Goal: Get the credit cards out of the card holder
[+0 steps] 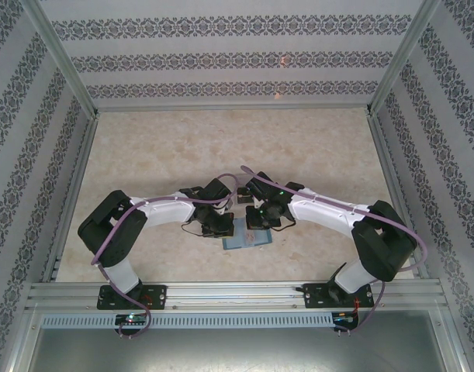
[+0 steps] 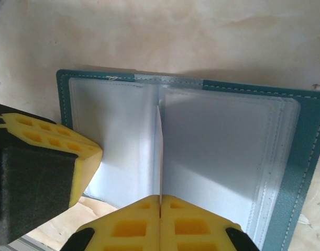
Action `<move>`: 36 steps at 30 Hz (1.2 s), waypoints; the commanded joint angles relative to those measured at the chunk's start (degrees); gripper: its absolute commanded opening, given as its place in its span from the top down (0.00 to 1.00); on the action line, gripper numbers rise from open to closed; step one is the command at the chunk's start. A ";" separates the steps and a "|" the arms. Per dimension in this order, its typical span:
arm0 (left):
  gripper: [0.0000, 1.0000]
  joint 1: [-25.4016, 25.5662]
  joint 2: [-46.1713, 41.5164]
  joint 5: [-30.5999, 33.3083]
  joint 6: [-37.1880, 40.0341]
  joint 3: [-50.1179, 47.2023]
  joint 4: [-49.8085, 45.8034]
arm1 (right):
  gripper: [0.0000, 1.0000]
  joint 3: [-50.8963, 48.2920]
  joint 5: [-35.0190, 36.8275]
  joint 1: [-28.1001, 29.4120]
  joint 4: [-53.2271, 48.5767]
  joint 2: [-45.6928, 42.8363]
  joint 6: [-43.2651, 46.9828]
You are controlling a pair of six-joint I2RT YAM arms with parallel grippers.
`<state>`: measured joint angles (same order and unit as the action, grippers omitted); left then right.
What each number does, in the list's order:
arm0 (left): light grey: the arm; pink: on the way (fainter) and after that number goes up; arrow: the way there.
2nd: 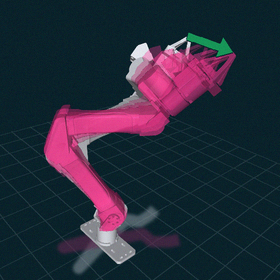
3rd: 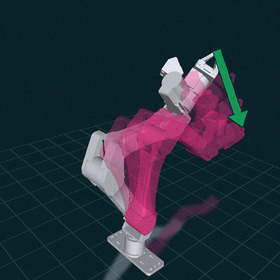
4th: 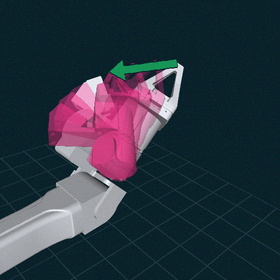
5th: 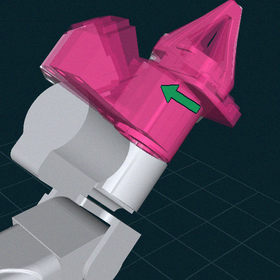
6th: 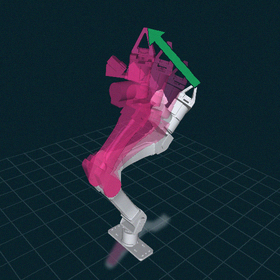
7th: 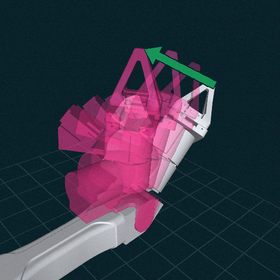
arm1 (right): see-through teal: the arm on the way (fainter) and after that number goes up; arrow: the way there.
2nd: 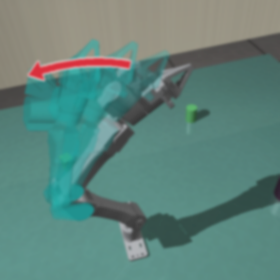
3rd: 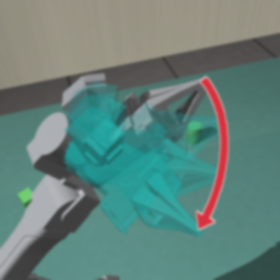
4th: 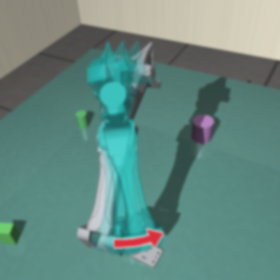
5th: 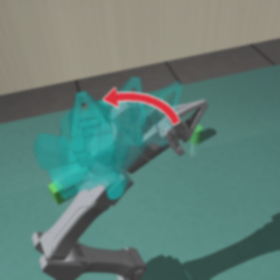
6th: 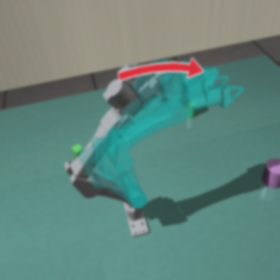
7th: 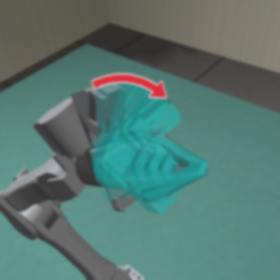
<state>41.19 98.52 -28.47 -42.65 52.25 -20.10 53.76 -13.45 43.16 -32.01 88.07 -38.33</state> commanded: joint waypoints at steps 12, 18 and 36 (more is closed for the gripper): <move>1.00 0.35 -4.75 5.47 0.38 -1.25 -5.41 | 0.97 5.99 2.26 -5.19 -8.12 -5.83 16.14; 1.00 -0.21 -6.55 6.53 0.31 -2.35 -5.47 | 1.00 7.70 4.36 -5.96 -10.26 -6.14 31.54; 0.94 -2.21 -12.52 9.22 -1.04 -8.61 -3.93 | 1.00 24.41 -0.79 -11.61 -18.64 4.12 73.82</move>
<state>39.79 87.70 -20.69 -42.92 44.88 -23.40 75.09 -12.01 31.97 -46.81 90.59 25.32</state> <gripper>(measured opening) 0.058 0.054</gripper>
